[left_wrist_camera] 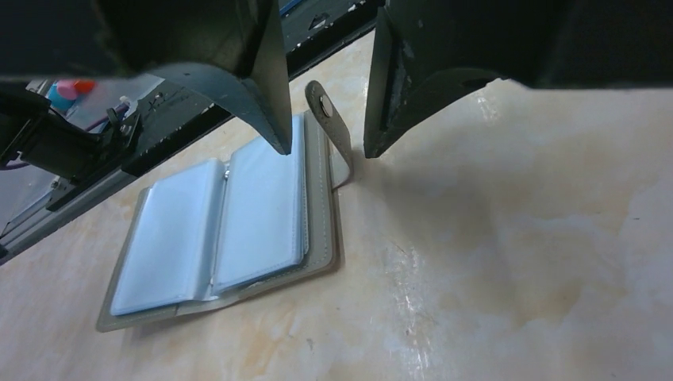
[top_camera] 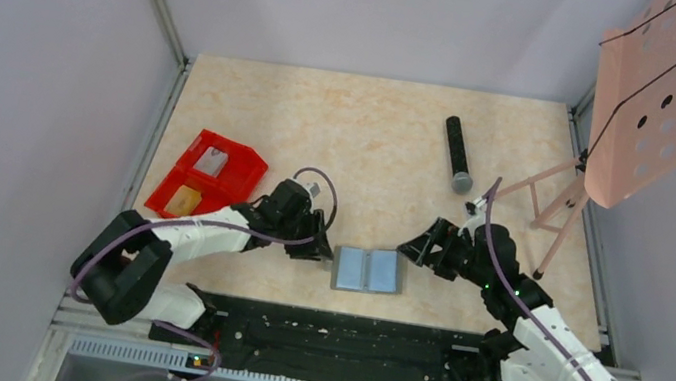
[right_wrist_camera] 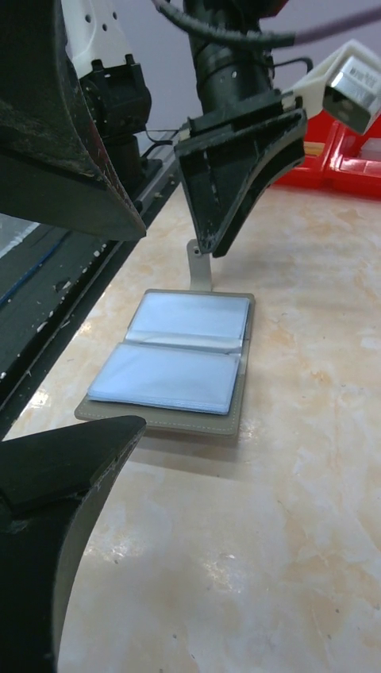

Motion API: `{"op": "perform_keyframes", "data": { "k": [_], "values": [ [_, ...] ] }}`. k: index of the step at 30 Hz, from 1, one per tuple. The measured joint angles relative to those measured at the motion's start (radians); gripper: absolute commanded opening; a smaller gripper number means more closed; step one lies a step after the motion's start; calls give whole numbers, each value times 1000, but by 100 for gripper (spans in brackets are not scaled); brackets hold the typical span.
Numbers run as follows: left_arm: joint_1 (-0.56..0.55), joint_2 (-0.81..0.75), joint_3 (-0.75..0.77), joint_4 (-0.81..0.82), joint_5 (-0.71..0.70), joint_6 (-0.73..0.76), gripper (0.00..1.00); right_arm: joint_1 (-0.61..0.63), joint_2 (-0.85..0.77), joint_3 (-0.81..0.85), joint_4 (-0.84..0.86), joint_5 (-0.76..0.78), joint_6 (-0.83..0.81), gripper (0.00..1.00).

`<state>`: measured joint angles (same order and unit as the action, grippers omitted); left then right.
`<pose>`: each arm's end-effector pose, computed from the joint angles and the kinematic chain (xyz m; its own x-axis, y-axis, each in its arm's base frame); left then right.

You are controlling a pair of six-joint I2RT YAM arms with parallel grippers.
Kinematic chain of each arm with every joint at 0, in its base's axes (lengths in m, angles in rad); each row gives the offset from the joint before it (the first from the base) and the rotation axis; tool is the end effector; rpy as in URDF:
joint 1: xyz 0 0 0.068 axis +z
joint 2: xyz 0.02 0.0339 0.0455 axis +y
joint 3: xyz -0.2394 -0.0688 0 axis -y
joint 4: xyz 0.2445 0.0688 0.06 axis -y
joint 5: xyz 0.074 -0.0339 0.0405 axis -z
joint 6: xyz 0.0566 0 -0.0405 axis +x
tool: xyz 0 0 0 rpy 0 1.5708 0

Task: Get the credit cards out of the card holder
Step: Remove the credit card from the card holder.

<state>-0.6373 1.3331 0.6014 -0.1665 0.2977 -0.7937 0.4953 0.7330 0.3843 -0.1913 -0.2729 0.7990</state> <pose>0.2035 -0.1713 0.1272 -0.9511 -0.1439 -0.2733 0.0537 0.7944 -0.6051 0.1710 0.1097 0.1805 -0.7893 0.3580 -0.4989 -0.1369 0.6894 0.7113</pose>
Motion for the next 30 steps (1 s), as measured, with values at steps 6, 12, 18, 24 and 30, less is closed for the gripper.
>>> {"op": "perform_keyframes", "data": {
  "k": [6,12,18,24,30],
  "values": [
    [-23,95,-32,89,33,-28,28,40,3,2,0,30,27,80],
    [-25,96,-56,145,38,-55,0,136,45,5,20,78,58,80],
    [-25,75,-67,169,48,-75,0,233,146,16,72,138,87,79],
    [-26,4,-92,187,59,-106,0,313,250,55,117,183,103,80],
    [-26,-47,-97,191,58,-125,0,369,335,85,160,220,108,80]
  ]
}}
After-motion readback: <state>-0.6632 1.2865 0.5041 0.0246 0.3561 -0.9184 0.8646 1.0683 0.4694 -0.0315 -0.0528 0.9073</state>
